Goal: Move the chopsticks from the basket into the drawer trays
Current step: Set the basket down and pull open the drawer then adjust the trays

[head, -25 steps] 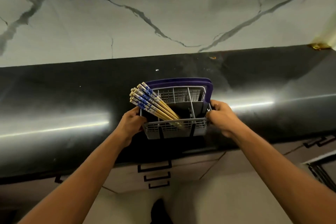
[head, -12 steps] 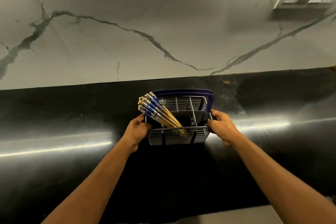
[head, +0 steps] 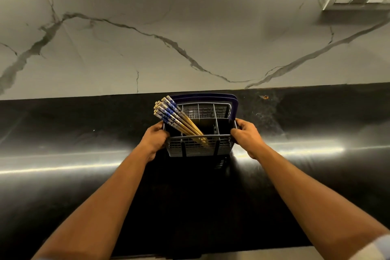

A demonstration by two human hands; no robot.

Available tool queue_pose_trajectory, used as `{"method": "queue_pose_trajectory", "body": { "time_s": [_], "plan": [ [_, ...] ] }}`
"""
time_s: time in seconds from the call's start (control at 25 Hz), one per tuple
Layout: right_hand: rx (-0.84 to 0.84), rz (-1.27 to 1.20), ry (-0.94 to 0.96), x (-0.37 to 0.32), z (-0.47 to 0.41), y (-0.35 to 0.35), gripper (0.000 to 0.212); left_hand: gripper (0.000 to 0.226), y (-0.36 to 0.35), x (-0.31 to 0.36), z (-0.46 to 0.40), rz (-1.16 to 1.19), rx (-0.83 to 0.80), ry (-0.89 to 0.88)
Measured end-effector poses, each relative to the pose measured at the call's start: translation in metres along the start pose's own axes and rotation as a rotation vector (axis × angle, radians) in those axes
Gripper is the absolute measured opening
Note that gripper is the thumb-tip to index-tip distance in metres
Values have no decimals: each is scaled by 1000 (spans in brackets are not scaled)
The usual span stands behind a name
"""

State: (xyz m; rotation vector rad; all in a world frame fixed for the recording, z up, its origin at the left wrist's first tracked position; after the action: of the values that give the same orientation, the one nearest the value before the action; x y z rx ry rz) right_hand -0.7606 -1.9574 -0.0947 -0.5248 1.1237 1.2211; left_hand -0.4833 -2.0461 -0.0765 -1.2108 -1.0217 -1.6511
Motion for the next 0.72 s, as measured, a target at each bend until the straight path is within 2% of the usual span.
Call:
{"method": "queue_pose_trajectory", "body": {
  "time_s": [0.08, 0.16, 0.24, 0.32, 0.44, 0.72],
  "plan": [
    [56, 138, 108, 0, 11, 3, 38, 20, -1, 4, 3, -65, 18, -23],
    [141, 297, 193, 2, 22, 9, 71, 24, 2, 10, 10, -293, 74, -96],
    [211, 371, 266, 4, 31, 13, 87, 41, 7, 18, 24, -476, 176, -182],
    [234, 438, 332, 11, 40, 14, 84, 52, 10, 20, 40, -538, 233, -262],
    [254, 534, 385, 21, 54, 13, 75, 62, 17, 14, 66, -635, 217, -323],
    [345, 646, 486, 43, 105, 8, 71, 61, 32, 18, 120, -827, 183, -491]
  ]
}}
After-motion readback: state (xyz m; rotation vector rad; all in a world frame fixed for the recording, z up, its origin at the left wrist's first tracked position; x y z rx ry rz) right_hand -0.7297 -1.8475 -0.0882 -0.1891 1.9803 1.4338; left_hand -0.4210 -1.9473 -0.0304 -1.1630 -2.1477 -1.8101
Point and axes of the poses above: each hand's wrist, its own z-axis away from the middle knuckle, its own y-axis out of the back of the hand, x = y × z, the point moved 4 cm from there along -z, towards the middle knuckle, and after that the axes turned 10 degrees about -y, right-handed, at the moved point
